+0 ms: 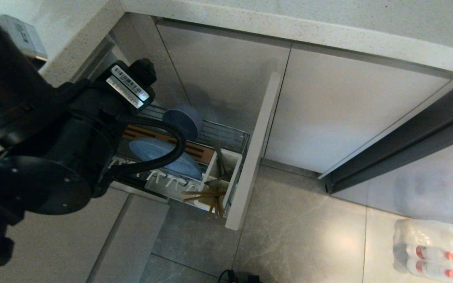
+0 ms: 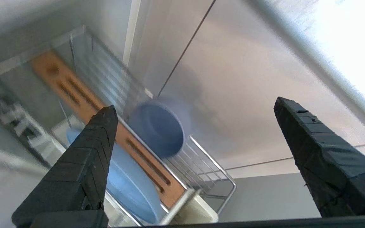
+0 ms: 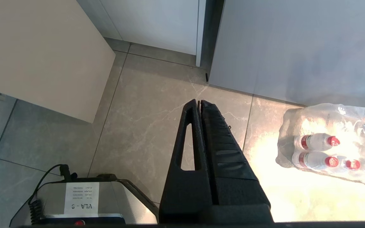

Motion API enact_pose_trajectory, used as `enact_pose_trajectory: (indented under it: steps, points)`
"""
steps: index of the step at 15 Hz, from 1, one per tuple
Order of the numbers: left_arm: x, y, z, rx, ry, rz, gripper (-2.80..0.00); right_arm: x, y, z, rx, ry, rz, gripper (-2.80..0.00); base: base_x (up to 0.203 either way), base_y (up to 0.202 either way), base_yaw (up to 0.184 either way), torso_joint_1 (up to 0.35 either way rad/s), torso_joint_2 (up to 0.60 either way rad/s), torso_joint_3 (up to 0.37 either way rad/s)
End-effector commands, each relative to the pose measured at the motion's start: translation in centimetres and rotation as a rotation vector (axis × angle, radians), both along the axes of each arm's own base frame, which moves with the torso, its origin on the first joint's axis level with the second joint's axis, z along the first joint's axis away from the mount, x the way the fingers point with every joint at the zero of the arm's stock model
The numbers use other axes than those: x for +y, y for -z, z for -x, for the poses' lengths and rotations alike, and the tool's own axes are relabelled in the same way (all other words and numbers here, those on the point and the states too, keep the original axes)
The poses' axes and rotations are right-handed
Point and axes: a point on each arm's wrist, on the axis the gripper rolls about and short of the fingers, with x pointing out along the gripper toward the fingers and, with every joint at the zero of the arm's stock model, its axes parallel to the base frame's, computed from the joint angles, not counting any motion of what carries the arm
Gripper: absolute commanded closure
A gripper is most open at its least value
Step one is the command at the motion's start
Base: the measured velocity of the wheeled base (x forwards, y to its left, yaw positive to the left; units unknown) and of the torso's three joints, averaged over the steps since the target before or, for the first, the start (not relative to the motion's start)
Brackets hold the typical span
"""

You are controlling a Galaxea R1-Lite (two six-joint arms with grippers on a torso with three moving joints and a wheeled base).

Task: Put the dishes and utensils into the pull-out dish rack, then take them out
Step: Take the plate out of the cupboard

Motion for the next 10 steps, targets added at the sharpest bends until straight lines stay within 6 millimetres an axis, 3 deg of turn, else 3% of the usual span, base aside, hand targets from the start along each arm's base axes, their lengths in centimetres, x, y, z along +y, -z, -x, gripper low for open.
enact_pose_trajectory:
  steps: [1, 2, 3, 4, 10]
  points:
    - [1.5, -1.6, 1.4, -0.041, 0.003, -0.002, -2.80, 0.0, 0.0, 0.0, 0.001, 0.000, 0.000, 0.00, 0.000, 0.000, 0.000, 0.000, 0.00, 0.000]
    - [2.4, -2.5, 2.3, -0.067, 0.024, -0.040, -2.80, 0.0, 0.0, 0.0, 0.001, 0.000, 0.000, 0.00, 0.000, 0.000, 0.000, 0.000, 0.00, 0.000]
    - [3.2, -3.3, 3.1, -0.091, 0.037, -0.081, -0.88, 0.0, 0.0, 0.0, 0.001, 0.000, 0.000, 0.00, 0.000, 0.000, 0.000, 0.000, 0.00, 0.000]
    - [3.9, -4.0, 3.8, -0.110, 0.036, -0.131, 0.00, 0.0, 0.0, 0.0, 0.001, 0.000, 0.000, 0.00, 0.000, 0.000, 0.000, 0.000, 0.00, 0.000]
    - [9.0, -6.7, 7.5, -0.245, -0.005, -0.280, 0.00, 0.0, 0.0, 0.0, 0.001, 0.000, 0.000, 0.00, 0.000, 0.000, 0.000, 0.000, 0.00, 0.000]
